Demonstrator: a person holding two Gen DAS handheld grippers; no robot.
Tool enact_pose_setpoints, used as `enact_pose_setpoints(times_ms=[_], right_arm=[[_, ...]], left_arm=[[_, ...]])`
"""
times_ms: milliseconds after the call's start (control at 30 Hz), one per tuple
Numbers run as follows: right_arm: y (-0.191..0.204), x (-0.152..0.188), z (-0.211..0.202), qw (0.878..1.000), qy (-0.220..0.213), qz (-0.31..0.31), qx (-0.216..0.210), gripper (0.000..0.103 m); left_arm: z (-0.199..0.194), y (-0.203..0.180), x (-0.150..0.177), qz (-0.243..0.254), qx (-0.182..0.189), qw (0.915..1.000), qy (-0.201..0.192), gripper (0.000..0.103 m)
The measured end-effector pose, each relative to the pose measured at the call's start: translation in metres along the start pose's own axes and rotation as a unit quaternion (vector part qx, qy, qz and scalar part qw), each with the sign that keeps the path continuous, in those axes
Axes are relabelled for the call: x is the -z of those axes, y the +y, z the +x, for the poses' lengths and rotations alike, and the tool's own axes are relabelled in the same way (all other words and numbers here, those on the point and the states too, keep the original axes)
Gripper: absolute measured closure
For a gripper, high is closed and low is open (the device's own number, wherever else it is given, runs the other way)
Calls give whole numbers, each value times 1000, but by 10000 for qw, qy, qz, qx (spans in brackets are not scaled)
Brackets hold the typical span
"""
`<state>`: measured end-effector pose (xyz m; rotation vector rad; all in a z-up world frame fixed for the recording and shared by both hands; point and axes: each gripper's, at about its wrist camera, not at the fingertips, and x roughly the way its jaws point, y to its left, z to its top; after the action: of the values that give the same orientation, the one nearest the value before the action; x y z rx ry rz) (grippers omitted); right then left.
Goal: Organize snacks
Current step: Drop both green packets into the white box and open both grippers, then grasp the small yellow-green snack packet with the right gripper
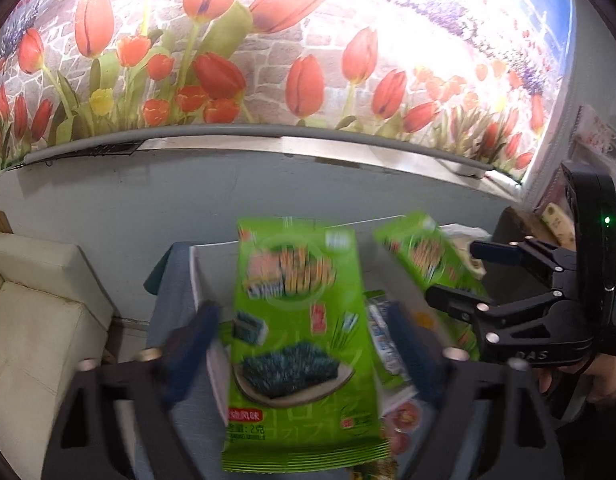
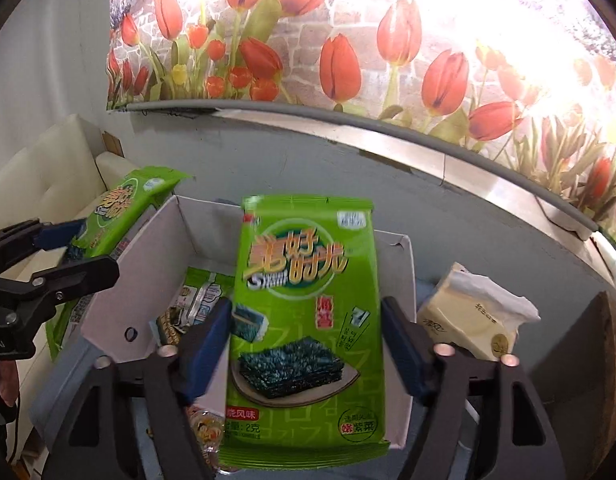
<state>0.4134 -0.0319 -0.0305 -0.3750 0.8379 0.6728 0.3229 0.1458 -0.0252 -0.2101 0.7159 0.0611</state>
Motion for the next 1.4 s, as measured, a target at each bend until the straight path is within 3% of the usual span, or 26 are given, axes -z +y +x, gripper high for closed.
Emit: enact_pose_setpoints(times_ms=[233,300,333,500,800,1033,1400], right_arm=[[-8,3,20,9998,156,136,70,8],[-9,6,17,9997,122,196,82,7],[-10,8,15,9996,91,251,51,0],[-9,19,-10,9988,-125,463,-5,0],[18,94,-55,9979,-394,506,124,0],[47,155,-60,9964,-325,748,-236,0],[125,173,-4,9989,-20,-378,-280,2]], left_arm=[[11,17,3,25,-103,9999,118,0],[11,18,6,4,-152,9998,154,0],[10,18,7,-3,-131,9998,155,0],[-6,10,18,129,-80,9999,51,0],[-55,-13,66,279,114,9993,-216,0],[-71,-18,108,162,260,9995,-20,0],[-90,9,172,-197,240,9992,234,0]])
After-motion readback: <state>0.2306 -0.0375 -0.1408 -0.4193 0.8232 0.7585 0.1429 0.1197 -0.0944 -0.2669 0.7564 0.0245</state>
